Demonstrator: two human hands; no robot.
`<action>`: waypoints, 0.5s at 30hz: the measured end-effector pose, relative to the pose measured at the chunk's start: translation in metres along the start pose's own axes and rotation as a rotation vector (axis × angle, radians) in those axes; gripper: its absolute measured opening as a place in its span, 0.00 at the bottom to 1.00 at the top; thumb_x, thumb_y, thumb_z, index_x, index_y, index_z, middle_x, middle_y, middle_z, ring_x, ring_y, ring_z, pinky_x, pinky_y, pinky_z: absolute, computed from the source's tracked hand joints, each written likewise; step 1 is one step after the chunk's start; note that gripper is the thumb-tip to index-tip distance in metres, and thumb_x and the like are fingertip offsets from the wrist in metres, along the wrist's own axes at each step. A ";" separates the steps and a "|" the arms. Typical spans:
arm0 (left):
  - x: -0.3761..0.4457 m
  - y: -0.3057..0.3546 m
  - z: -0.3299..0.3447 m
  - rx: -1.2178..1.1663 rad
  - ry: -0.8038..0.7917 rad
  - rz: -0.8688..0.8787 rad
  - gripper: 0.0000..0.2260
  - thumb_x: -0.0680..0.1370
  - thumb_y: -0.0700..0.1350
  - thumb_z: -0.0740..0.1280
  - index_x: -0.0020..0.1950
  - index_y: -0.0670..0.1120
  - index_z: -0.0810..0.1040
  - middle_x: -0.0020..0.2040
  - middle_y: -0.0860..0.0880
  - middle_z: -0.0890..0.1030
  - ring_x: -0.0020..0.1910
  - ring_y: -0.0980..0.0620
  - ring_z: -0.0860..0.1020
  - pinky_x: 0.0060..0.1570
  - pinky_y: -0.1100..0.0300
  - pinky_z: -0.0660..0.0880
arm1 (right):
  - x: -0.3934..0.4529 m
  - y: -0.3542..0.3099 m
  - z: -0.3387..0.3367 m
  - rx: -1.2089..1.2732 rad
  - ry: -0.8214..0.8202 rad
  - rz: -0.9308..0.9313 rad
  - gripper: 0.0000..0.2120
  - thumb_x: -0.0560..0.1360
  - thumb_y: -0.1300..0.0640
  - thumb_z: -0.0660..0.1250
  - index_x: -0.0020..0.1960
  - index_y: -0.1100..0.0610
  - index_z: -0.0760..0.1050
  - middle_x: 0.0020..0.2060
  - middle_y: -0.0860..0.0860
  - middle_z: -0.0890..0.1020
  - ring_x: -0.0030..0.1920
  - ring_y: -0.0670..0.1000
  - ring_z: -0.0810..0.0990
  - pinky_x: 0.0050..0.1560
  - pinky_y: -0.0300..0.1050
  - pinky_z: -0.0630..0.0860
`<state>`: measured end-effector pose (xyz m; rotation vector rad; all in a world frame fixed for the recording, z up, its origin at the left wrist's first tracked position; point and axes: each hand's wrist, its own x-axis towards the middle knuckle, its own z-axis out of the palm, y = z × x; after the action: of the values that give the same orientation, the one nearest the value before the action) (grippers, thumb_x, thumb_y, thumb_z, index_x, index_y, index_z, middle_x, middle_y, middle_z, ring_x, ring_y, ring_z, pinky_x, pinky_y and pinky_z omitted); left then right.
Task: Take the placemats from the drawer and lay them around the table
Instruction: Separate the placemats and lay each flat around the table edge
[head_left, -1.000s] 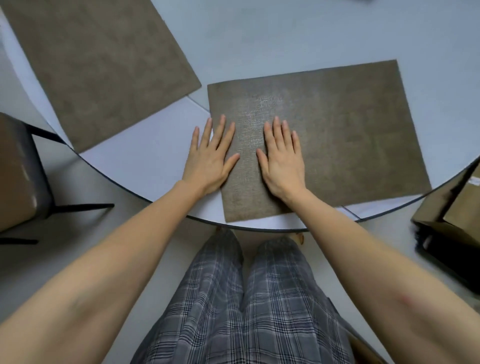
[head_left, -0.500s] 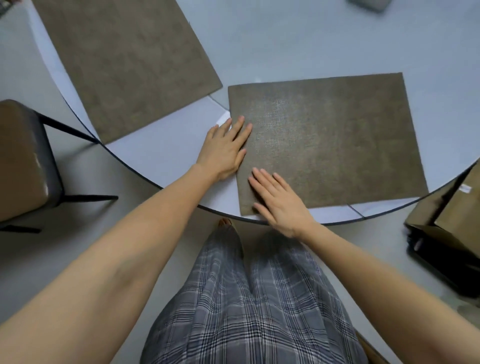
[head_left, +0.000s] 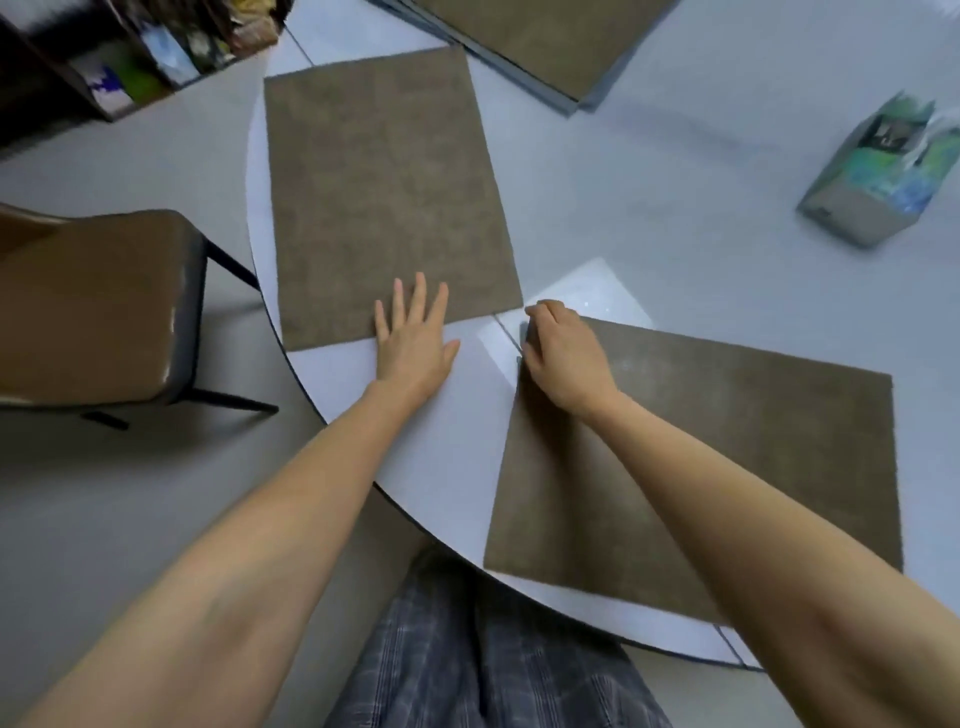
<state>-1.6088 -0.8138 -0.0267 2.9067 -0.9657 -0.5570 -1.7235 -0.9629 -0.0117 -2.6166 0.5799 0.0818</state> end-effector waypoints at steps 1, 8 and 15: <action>0.006 -0.003 -0.001 -0.010 0.007 -0.030 0.32 0.81 0.53 0.59 0.80 0.49 0.46 0.80 0.45 0.43 0.78 0.40 0.40 0.75 0.41 0.41 | 0.014 -0.002 0.002 0.011 -0.009 -0.004 0.13 0.75 0.60 0.61 0.58 0.63 0.72 0.56 0.58 0.75 0.55 0.60 0.74 0.53 0.52 0.72; 0.032 -0.010 -0.001 -0.168 -0.098 -0.133 0.31 0.82 0.57 0.55 0.80 0.54 0.44 0.79 0.49 0.38 0.77 0.40 0.36 0.70 0.33 0.38 | 0.079 -0.025 0.010 0.208 0.056 0.290 0.16 0.75 0.59 0.62 0.60 0.64 0.68 0.58 0.61 0.71 0.58 0.61 0.70 0.56 0.53 0.70; 0.030 -0.009 0.004 -0.124 -0.080 -0.139 0.30 0.82 0.58 0.53 0.79 0.53 0.43 0.79 0.49 0.38 0.77 0.39 0.38 0.71 0.32 0.40 | 0.098 -0.019 0.016 0.137 0.067 0.230 0.15 0.73 0.58 0.64 0.58 0.63 0.70 0.59 0.60 0.70 0.59 0.61 0.69 0.58 0.51 0.67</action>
<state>-1.5827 -0.8233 -0.0414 2.8748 -0.7123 -0.7186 -1.6255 -0.9785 -0.0329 -2.4192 0.8770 0.0261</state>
